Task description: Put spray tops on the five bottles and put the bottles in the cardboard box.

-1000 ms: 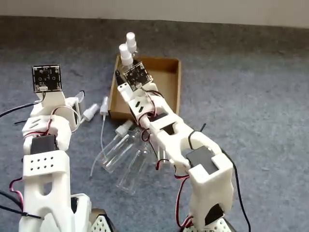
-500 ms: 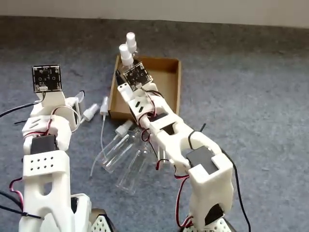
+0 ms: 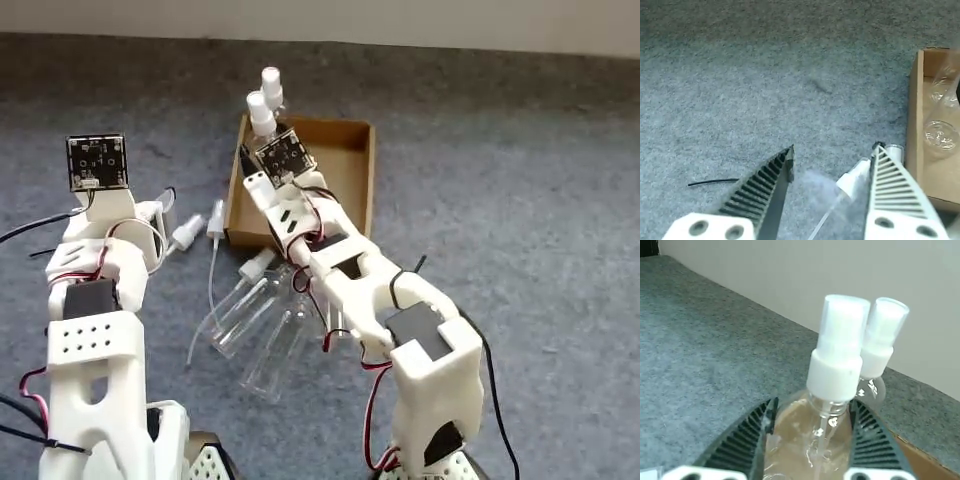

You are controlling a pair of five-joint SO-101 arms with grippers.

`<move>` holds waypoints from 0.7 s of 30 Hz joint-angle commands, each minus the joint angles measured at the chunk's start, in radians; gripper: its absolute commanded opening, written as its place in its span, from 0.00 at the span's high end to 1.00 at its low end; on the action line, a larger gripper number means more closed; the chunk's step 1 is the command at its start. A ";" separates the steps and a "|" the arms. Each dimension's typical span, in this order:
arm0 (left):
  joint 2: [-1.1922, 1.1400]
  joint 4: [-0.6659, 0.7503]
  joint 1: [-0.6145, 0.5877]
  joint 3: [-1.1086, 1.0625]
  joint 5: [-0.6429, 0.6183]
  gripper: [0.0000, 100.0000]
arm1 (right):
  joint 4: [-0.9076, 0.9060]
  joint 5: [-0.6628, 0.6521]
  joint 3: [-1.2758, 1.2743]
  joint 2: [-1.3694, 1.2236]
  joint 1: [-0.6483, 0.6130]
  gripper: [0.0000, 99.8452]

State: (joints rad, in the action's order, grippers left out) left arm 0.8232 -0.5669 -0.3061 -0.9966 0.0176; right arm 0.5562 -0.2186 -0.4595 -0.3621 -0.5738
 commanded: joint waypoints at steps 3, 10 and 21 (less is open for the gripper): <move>-0.001 0.012 0.008 0.004 -0.009 0.77 | 0.008 -0.012 0.005 0.012 -0.007 0.83; -0.001 0.014 0.008 0.004 -0.009 0.77 | 0.007 -0.012 0.005 0.012 -0.007 0.73; -0.001 0.015 0.008 0.004 -0.009 0.77 | -0.051 -0.014 0.004 0.071 -0.005 0.73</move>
State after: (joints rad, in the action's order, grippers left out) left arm 0.8232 -0.5669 -0.3061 -0.9966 0.0176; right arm 0.5501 -0.2202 -0.4595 -0.3621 -0.5754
